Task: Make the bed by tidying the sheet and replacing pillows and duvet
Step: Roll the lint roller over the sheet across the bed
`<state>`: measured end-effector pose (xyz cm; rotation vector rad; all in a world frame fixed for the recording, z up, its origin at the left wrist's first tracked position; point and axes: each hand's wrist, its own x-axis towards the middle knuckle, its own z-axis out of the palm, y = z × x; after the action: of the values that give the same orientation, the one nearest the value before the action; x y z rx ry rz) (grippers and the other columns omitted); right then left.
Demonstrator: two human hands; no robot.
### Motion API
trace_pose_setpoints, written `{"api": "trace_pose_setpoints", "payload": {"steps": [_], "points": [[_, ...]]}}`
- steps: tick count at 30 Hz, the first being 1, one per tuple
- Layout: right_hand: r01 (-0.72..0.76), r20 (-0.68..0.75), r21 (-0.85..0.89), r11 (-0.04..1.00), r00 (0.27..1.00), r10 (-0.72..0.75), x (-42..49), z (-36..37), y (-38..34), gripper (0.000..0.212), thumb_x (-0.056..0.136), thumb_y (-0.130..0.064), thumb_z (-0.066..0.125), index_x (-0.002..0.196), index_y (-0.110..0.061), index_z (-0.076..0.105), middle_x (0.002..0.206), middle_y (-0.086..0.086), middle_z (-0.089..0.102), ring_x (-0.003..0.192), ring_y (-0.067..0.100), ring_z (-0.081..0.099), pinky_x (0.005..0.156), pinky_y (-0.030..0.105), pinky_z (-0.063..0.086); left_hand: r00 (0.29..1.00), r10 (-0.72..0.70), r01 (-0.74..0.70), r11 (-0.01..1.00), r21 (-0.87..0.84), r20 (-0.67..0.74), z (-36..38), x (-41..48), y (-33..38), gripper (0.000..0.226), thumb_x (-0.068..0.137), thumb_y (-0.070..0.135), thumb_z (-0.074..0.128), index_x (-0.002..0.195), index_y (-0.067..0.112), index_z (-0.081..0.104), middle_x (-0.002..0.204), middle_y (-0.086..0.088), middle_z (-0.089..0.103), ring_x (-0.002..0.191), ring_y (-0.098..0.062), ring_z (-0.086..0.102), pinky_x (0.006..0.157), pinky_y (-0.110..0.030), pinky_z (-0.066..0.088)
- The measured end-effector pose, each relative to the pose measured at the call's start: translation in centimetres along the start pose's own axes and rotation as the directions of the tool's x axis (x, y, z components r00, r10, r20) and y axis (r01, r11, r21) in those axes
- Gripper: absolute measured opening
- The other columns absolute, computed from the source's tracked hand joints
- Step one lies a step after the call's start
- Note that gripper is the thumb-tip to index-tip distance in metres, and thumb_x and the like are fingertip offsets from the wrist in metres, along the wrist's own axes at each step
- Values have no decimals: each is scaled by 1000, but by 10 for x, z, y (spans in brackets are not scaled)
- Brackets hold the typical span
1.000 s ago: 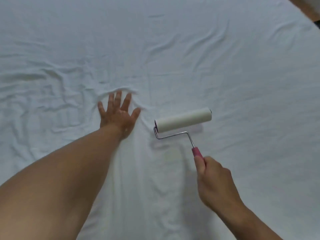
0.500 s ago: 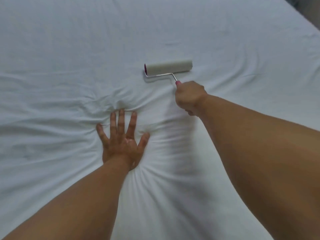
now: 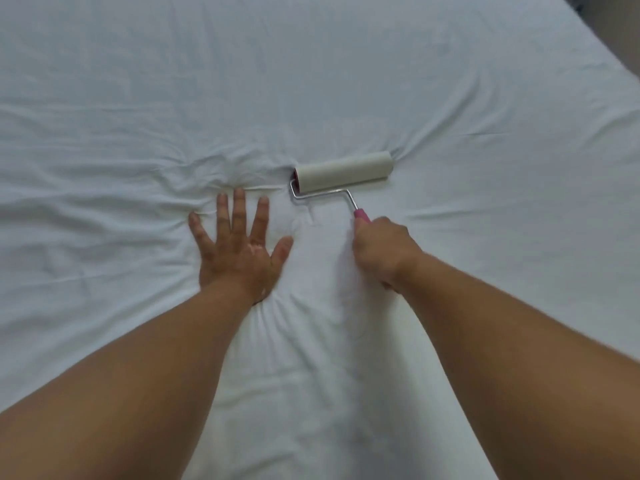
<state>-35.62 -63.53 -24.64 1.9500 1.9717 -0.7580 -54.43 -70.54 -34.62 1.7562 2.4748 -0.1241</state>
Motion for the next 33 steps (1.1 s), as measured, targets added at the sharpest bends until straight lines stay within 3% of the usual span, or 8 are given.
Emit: {"api": "trace_pose_setpoints", "payload": {"steps": [7, 9, 11, 16, 23, 27, 30, 33], "points": [[-20, -1, 125, 992, 1000, 21, -93, 46, 81, 49, 103, -24, 33, 151, -17, 28, 124, 14, 52, 110, 40, 58, 89, 42, 47, 997, 45, -37, 992, -121, 63, -9, -57, 11, 75, 94, 67, -6, 156, 29, -25, 163, 0, -33, 150, -21, -31, 119, -59, -12], [-166, 71, 192, 967, 985, 155, -138, 60, 103, 44, 104, -48, 25, 124, -20, 51, 115, 12, 60, 102, 37, 59, 84, 40, 46, 997, 47, -38, 991, -125, 66, -7, -77, 19, 75, 94, 66, -5, 155, 29, -27, 163, -1, -33, 150, -22, -31, 119, -59, -13], [-261, 106, 204, 944, 964, 244, -154, 64, 99, 51, 102, -59, 21, 103, -20, 54, 108, 13, 64, 91, 34, 56, 80, 38, 45, 998, 32, -24, 992, -121, 61, -2, -87, 26, 75, 94, 66, -5, 155, 28, -27, 163, -2, -32, 150, -23, -31, 119, -59, -13], [-91, 6, 188, 978, 996, 92, -98, 43, 66, 42, 108, -28, 26, 142, -8, 41, 126, 20, 54, 115, 42, 55, 93, 41, 46, 999, 20, -16, 995, -97, 37, 8, -81, 27, 76, 94, 66, -3, 157, 29, -20, 165, -2, -27, 151, -23, -27, 119, -60, -12], [-114, 64, 203, 972, 993, 103, -160, 66, 109, 29, 108, -25, 27, 123, -12, 49, 117, 15, 58, 104, 38, 59, 89, 46, 52, 999, 21, -17, 994, -109, 41, 4, -86, 26, 76, 94, 68, -2, 158, 30, -19, 166, -1, -25, 152, -21, -25, 120, -58, -12], [-242, 123, 160, 957, 967, 224, -208, 80, 131, 45, 103, -54, 22, 98, -20, 51, 101, 9, 60, 87, 30, 54, 79, 39, 47, 996, 40, -30, 991, -128, 75, 3, -99, 26, 76, 95, 68, -4, 157, 28, -23, 165, 0, -29, 151, -20, -29, 121, -55, -14], [-155, 65, 123, 980, 987, 148, -171, 77, 118, 39, 108, -39, 26, 121, -13, 53, 115, 16, 58, 104, 38, 58, 86, 40, 48, 998, 45, -39, 992, -120, 47, 8, -103, 26, 78, 94, 69, -3, 156, 28, -24, 165, 0, -29, 151, -20, -28, 121, -55, -14], [-108, -10, 242, 964, 993, 114, -128, 69, 95, 43, 108, -27, 23, 146, -14, 38, 128, 18, 50, 116, 42, 53, 87, 41, 45, 998, 48, -44, 993, -107, 34, 13, -100, 24, 79, 94, 70, -1, 157, 28, -22, 166, 0, -26, 152, -20, -25, 121, -54, -13]]}}
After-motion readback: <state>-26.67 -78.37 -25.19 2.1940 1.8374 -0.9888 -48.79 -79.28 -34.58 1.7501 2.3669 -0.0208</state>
